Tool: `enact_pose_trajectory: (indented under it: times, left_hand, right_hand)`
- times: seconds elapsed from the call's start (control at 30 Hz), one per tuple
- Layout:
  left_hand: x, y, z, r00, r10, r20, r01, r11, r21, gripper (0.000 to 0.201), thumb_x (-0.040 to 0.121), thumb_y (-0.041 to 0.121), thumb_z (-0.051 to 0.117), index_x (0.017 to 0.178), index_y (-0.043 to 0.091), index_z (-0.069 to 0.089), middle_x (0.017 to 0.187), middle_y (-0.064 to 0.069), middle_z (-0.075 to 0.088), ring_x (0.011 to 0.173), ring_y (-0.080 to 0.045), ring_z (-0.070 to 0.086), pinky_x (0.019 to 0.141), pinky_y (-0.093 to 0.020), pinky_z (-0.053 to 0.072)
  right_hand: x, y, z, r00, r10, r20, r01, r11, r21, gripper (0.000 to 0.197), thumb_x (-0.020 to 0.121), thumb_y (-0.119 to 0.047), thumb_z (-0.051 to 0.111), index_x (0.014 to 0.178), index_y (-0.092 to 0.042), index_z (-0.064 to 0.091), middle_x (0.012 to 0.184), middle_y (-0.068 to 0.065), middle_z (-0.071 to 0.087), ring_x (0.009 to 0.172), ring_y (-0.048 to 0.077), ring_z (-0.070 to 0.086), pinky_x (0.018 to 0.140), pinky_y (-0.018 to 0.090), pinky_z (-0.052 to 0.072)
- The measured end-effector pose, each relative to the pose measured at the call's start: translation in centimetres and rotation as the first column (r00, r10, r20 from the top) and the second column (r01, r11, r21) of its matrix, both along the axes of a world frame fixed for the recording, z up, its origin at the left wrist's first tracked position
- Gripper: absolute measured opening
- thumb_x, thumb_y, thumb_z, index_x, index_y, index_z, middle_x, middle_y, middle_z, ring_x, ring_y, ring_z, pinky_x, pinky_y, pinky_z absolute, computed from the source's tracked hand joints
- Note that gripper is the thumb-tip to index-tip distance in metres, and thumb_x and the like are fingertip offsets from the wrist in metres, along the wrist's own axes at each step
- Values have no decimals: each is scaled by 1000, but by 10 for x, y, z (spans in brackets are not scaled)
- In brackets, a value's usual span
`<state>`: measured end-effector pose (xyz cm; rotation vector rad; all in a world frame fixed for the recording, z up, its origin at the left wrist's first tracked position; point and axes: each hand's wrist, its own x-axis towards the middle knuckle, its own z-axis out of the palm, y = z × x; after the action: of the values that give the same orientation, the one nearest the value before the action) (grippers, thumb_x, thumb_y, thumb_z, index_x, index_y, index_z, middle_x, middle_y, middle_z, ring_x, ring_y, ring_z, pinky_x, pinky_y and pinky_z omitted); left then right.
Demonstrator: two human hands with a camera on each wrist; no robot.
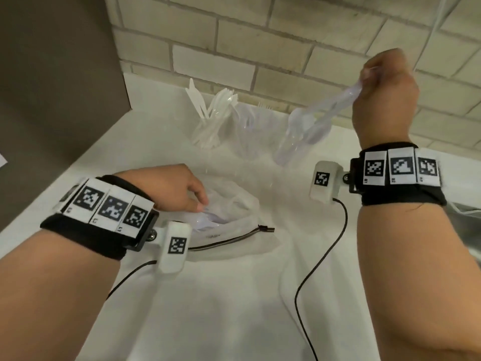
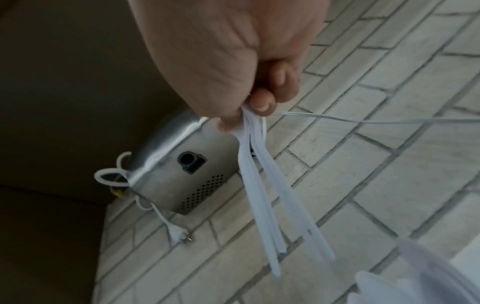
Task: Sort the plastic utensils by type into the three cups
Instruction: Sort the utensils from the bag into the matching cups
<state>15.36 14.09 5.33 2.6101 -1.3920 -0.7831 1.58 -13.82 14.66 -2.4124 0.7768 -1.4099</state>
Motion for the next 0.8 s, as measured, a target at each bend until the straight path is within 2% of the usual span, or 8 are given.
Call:
enact_pose_trajectory:
  times: [0.2,0.33,0.43,0.5,0.57,0.63,0.73,0.8]
  left_hand:
    - [-11,-17,-18,995,81,57,-77,994,-75,78,68,40,80,136,39,43,134,1,29,105,-19,54,93,-28,46]
    - [-14,-17,-23,995,100,14,-99,993,-58,97,63,34,84,143,40,31,141,0,17,109,-19,54,95,-25,46]
    - [-13,-15,-25,993,115,-7,-116,991,-62,95,62,36,84,142,42,31,142,1,16,112,-19,53,95,-28,47]
    - [-12,-13,-25,992,125,-27,-127,990,-65,93,63,36,83,141,43,32,141,1,17,111,-19,53,94,-28,48]
    - [-10,-11,-26,990,139,-36,-142,987,-73,92,63,36,83,140,43,33,142,1,17,111,-19,53,92,-27,47]
    - [-9,-10,-27,989,147,-36,-149,986,-74,92,63,37,83,140,44,33,143,1,17,112,-20,53,93,-26,46]
    - [-9,-10,-29,988,148,-35,-151,985,-81,92,63,37,83,140,43,33,143,0,19,112,-20,53,93,-27,47]
    - [-9,-10,-29,988,153,-37,-156,984,-88,92,63,37,83,140,42,33,141,0,21,110,-20,54,93,-29,49]
  right_hand:
    - [35,-16,-20,961,-113,-254,107,994,-35,23,94,-9,35,108,-7,53,113,15,54,85,32,55,66,34,37]
    - [58,-22,-45,888,-90,-450,123,991,44,26,93,-3,35,113,-8,50,118,15,52,87,33,56,67,36,38]
    - [69,-25,-67,705,6,-709,113,986,121,35,98,-8,36,132,-10,43,140,12,38,118,34,50,91,42,45]
    - [70,-23,-70,632,23,-775,124,984,131,41,99,-10,35,140,-12,35,146,10,27,124,34,46,94,44,46]
    - [69,-21,-69,623,-5,-782,125,988,94,42,99,-6,34,140,-11,36,148,8,23,127,32,44,92,43,48]
    - [65,-15,-63,678,-15,-735,118,989,88,42,97,-6,36,139,-12,39,148,9,25,120,35,51,88,40,47]
    - [60,18,-49,769,89,-633,-7,991,131,34,96,-11,43,129,-13,51,136,12,45,105,35,59,85,33,44]
    - [55,51,-46,750,233,-619,-177,972,152,27,94,-12,47,116,-11,62,120,8,61,103,25,61,88,28,45]
